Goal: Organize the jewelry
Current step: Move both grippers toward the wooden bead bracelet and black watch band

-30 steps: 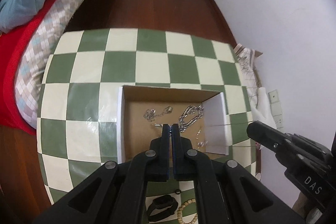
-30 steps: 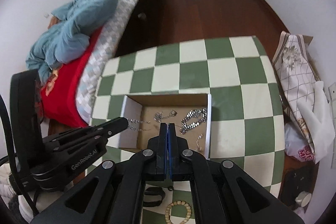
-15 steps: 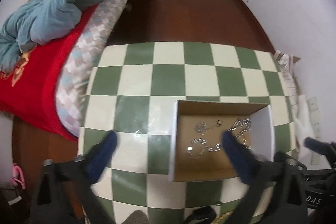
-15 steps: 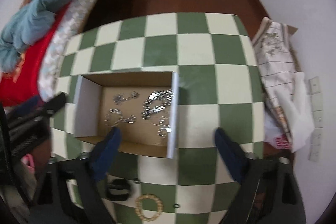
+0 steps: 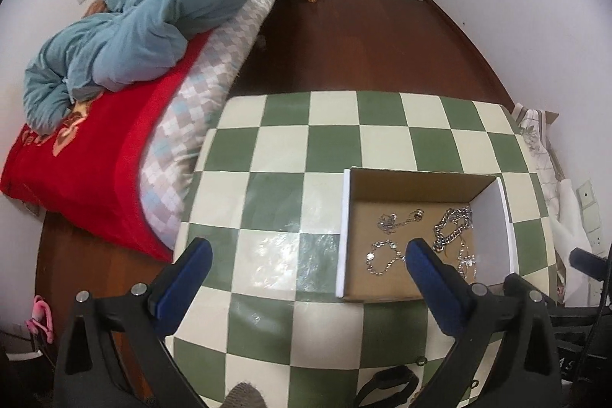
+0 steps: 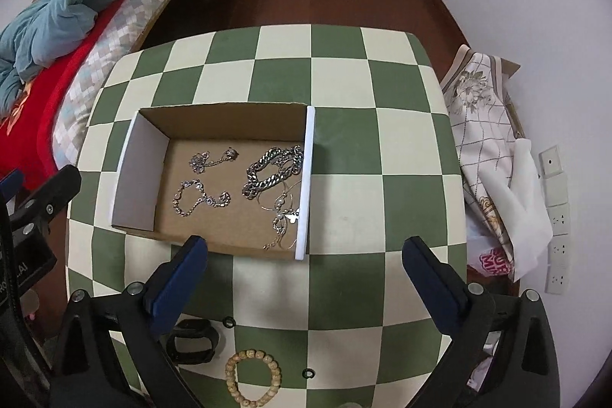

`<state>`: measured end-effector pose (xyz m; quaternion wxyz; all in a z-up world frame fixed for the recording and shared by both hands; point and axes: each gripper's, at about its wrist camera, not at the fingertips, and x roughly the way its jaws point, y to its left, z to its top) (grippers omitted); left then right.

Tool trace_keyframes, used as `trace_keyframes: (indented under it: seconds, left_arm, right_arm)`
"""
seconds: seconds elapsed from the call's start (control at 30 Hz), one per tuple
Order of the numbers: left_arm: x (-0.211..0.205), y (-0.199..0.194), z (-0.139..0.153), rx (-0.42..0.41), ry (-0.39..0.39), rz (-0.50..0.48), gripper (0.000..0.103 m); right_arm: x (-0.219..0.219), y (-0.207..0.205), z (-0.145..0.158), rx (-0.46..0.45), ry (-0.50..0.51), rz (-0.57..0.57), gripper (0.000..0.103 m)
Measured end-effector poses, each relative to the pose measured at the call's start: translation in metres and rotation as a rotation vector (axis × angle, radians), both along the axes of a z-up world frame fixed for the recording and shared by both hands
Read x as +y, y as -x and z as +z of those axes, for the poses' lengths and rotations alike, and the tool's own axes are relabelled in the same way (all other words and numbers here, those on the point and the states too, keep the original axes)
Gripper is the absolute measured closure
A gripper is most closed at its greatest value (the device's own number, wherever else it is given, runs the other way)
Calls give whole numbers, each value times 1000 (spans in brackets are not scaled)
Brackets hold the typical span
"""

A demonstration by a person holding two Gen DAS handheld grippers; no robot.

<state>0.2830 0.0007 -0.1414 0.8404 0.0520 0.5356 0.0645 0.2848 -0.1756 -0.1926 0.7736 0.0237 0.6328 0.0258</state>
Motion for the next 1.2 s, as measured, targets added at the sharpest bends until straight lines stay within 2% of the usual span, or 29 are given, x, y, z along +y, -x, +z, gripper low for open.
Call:
trace_keyframes:
  seconds: [0.3, 0.53, 0.73, 0.83, 0.97, 1.07, 1.1, 1.2]
  left_arm:
    - [2, 34, 34, -83, -1, 11, 0]
    - [2, 69, 65, -142, 2, -3, 0]
    - [0, 97, 86, -173, 2, -20, 0]
    - [1, 110, 90, -173, -11, -26, 0]
    - [1, 122, 76, -144, -64, -38, 0]
    - [3, 128, 42, -54, -88, -31, 0]
    - [3, 128, 29, -22, -86, -34, 0]
    - [2, 129, -11, 70, -104, -40, 0]
  right_arm:
    - [-6, 25, 33, -91, 21, -28, 0]
    - [-11, 56, 75, -184, 21, -47, 0]
    - [-12, 88, 112, -258, -7, -68, 0]
    - [-16, 105, 121, -267, -38, -83, 0]
    - [-23, 126, 105, -221, -53, -100, 0]
    - [-28, 139, 71, -143, -61, -113, 1]
    - [-28, 142, 57, -114, -61, -115, 4]
    - [-28, 151, 18, -33, -75, -118, 32]
